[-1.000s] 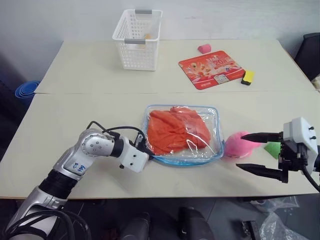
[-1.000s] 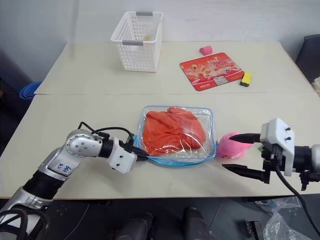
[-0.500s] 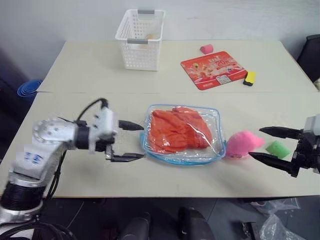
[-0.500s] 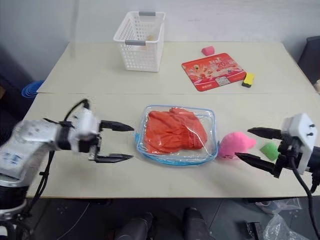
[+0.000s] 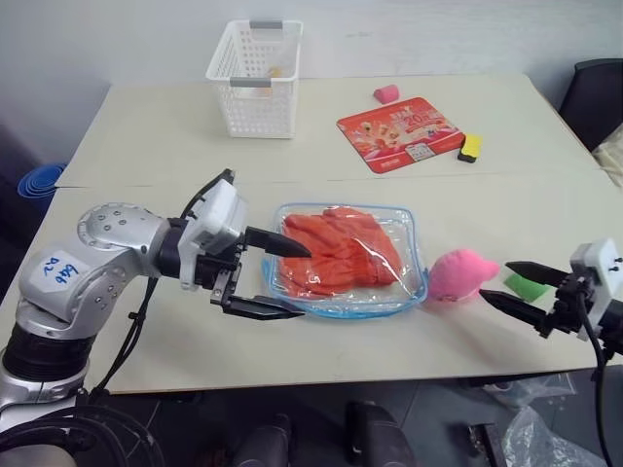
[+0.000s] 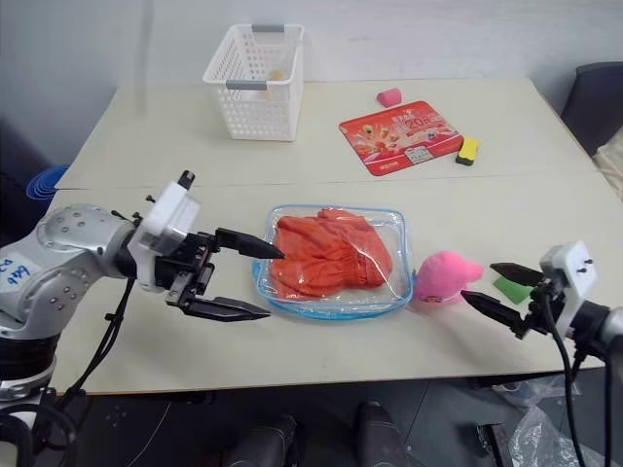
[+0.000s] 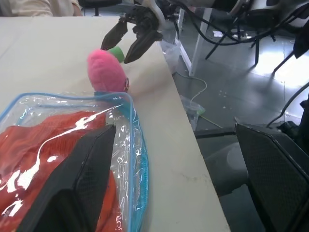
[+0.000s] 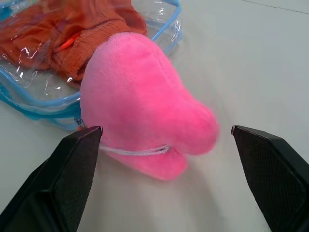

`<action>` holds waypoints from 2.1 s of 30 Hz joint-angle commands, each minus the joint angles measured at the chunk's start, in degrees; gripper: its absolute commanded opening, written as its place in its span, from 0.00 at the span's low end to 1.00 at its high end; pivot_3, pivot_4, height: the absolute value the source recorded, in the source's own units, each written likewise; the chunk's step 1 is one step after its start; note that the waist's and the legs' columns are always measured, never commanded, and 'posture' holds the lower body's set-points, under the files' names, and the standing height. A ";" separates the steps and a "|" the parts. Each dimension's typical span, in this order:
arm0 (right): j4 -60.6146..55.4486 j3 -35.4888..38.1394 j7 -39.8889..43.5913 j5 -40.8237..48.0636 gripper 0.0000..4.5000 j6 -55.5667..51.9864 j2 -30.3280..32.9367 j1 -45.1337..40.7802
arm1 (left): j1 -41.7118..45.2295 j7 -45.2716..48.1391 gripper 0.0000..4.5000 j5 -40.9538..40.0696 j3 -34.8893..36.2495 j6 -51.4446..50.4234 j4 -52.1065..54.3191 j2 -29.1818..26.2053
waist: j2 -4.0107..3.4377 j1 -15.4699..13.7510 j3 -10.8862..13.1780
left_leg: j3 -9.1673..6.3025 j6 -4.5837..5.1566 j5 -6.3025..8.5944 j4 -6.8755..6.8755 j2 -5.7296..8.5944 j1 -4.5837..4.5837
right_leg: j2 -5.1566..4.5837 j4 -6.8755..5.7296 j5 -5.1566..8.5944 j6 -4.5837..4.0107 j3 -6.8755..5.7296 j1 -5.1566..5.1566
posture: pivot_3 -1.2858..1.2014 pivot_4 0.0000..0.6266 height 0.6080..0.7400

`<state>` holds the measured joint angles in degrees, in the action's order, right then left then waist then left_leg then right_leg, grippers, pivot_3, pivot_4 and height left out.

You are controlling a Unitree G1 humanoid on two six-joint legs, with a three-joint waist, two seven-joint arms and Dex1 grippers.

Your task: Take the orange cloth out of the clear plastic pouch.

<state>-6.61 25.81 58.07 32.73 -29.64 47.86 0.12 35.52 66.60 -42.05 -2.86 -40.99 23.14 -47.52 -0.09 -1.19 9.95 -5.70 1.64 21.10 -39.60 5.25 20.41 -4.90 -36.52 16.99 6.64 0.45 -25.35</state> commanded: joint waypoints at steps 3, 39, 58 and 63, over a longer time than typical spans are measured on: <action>0.85 -1.40 -1.35 1.05 0.86 -0.29 -1.74 -2.73 | 1.16 0.25 0.92 1.58 -0.20 1.96 -0.29 0.72 | 0.00 -0.13 0.00 | 0.00 0.00 0.00 0.00 0.03 0.00 | -0.02 0.00 0.00 0.00 0.00 0.00 | 0.52 0.24 1.00; -23.08 -16.57 8.16 -8.73 0.01 19.11 5.00 0.27 | 1.95 -0.88 0.92 5.91 -1.52 4.83 -2.95 4.61 | 0.01 -0.26 0.01 | -0.03 0.01 0.00 -0.02 0.05 0.03 | -0.03 0.02 0.00 0.00 -0.02 0.00 | 0.52 0.24 1.00; -25.78 -21.10 4.03 -13.64 0.81 18.99 4.93 3.73 | 1.61 0.16 0.92 9.97 -7.87 7.12 -3.37 7.61 | 0.03 -0.28 -0.01 | -0.03 0.00 0.00 -0.04 0.03 0.02 | 0.00 0.01 0.00 0.00 -0.01 0.01 | 0.52 0.24 1.00; -30.63 -10.32 5.48 -7.26 0.96 14.14 7.67 7.19 | 5.40 1.70 0.92 10.80 -12.97 5.51 -5.91 11.95 | 0.03 -0.62 -0.01 | -0.05 0.02 0.01 -0.11 0.08 0.05 | -0.02 0.01 0.00 0.01 -0.02 0.02 | 0.52 0.24 1.00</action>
<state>-34.35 10.79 63.01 22.48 -14.16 54.28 6.87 39.92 67.40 -31.60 -14.25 -35.32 17.09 -36.31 -0.05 -1.81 9.94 -5.74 1.66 21.11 -39.72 5.32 20.47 -4.91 -36.50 16.99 6.65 0.43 -25.32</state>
